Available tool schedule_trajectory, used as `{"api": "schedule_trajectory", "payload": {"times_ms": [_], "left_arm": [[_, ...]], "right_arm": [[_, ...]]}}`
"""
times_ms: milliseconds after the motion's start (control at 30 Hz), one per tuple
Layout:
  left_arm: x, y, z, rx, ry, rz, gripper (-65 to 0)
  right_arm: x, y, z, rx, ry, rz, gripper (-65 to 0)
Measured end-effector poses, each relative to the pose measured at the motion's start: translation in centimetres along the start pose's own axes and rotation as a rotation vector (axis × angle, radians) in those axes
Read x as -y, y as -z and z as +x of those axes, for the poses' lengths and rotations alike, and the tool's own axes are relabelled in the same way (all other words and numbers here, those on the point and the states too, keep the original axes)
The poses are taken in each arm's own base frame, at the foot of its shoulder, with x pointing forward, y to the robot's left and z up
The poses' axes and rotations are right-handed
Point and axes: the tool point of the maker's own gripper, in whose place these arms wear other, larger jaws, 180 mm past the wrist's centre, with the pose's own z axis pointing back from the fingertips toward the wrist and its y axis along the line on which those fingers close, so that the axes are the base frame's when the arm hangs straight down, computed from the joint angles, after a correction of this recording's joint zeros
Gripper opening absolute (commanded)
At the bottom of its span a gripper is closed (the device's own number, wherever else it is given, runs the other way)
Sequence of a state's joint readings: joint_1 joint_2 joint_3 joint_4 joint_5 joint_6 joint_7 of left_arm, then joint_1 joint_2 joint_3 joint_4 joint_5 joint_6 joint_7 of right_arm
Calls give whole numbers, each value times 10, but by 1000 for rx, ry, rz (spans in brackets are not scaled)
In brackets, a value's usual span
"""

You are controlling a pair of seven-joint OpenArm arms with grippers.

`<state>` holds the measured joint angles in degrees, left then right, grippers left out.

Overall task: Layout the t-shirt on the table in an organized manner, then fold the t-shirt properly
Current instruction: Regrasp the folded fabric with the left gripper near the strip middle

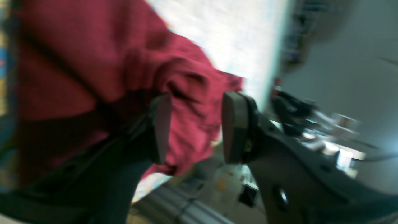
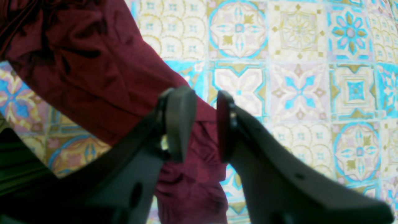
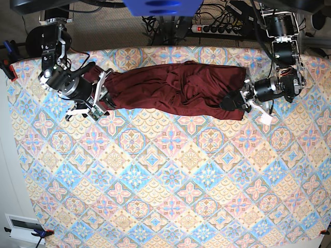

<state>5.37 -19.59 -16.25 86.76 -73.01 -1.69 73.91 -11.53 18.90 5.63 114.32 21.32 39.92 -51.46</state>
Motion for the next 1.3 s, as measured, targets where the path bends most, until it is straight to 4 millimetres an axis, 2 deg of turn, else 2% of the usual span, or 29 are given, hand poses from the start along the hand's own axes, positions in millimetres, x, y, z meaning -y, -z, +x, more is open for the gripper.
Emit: {"api": "schedule_trajectory", "payload": {"times_ms": [100,200,333,500,567,600,700,767,933,1033,1167,1300], "left_arm": [[7,22,-15,-64,31,9,-386],[17,38,-18,-87,68,8,-387],[13,51,-25,-118,119,72,-402],[17,60,-40,-175,153,72,-593],[20,61,-37,-168,156,63,-648],[22,60,-34,-157,153,55,-650],[35,50,-22,-105,91,-39,-629],[36,36,-8,-50,53,-79,-613],[21,7,16,12,53,-32,-556],[19,8,17,4,70,-8,-486],[0,10,14,-7,100,99,-400],[-1,35,-4,-78,159,157,-373]], "right_arm": [[0,0,0,-1,0,1,-496],[0,0,0,-2,-1,0,-496],[0,0,0,0,0,2,-496],[0,0,0,-2,0,-1,-496],[0,0,0,-1,0,-1,-496],[0,0,0,-1,1,-1,-496],[1,0,0,-1,1,-2,-496],[1,0,-1,-2,1,-2,-496],[1,0,-1,-2,0,-2,-496],[1,0,0,-1,1,-2,-496],[1,0,-1,-4,1,-2,-496],[0,0,0,-1,1,-2,-496]]}}
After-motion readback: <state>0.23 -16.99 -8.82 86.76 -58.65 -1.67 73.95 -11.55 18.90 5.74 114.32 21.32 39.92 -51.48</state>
